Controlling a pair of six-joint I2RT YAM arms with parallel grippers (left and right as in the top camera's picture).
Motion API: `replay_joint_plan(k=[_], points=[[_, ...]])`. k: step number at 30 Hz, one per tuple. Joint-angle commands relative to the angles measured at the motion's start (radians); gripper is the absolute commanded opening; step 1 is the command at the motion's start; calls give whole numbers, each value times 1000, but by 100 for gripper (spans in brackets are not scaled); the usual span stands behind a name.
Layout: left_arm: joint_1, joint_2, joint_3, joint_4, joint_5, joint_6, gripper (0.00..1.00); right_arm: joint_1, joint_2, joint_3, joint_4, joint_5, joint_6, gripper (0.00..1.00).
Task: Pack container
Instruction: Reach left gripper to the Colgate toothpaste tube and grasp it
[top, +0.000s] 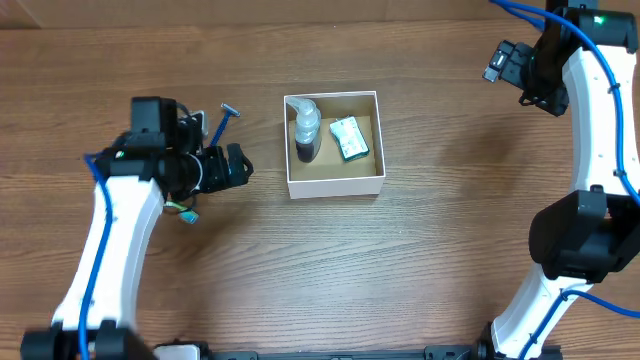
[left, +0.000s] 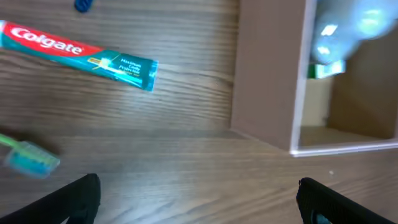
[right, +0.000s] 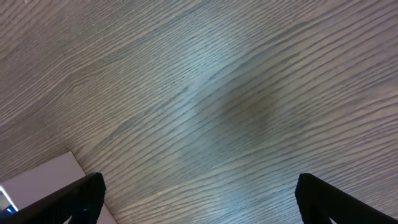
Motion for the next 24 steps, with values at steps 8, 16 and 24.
replay_joint_plan(k=[8, 16, 24], points=[[5, 243, 21, 228, -285, -555, 100, 5, -34, 19, 3, 7, 8, 100], [6, 386, 21, 306, -480, -710, 98, 5, -34, 19, 3, 7, 8, 100], [6, 594, 21, 421, -390, -710, 52, 5, -34, 19, 3, 7, 8, 100]])
